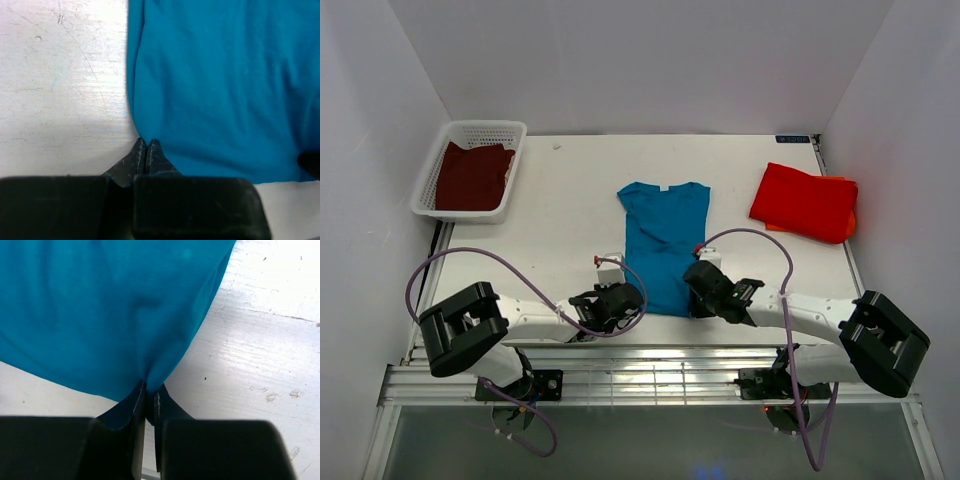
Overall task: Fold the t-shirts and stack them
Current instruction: Fold the tshirt
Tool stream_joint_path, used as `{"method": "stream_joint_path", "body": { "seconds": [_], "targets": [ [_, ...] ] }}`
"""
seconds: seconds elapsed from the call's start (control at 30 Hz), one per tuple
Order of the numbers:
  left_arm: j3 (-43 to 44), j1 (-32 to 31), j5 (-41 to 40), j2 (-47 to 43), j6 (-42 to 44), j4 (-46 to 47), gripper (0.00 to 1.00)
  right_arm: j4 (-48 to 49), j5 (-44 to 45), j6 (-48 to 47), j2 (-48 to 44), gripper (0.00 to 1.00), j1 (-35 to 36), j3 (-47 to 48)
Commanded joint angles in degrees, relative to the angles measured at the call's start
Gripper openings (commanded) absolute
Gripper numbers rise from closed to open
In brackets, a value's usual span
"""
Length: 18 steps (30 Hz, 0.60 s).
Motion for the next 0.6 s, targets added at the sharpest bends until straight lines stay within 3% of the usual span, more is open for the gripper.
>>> {"method": "stream_joint_path", "body": {
  "seconds": [0.0, 0.17, 0.33, 0.4, 0.57],
  "targets": [
    [-3.84, -0.50, 6.55, 1.93, -1.44, -4.26, 0.00, -2.82, 0.91, 1.14, 0.84, 0.08, 2.43, -0.92],
    [-7.10, -4.18, 7.34, -1.85, -3.55, -7.42, 0.00, -7.04, 2.05, 5.97, 0.05, 0.08, 8.58, -2.32],
    [-6.50, -10.07, 5.68, -8.35, -8.47, -16.63, 0.00, -12.04, 3.37, 17.81, -1.45, 0.08, 20.00, -3.03],
    [-5.35, -13.15, 5.15, -9.76, -10.22, -19.37, 0.00, -16.59, 5.74, 21.43, -1.28, 0.08, 25.17, -0.84],
    [3.59, -20.00, -2.30, -14.07, -19.53, -36.05, 0.00, -30.84, 14.42, 29.96, 1.80, 0.08, 32.32, 9.34]
  ]
}}
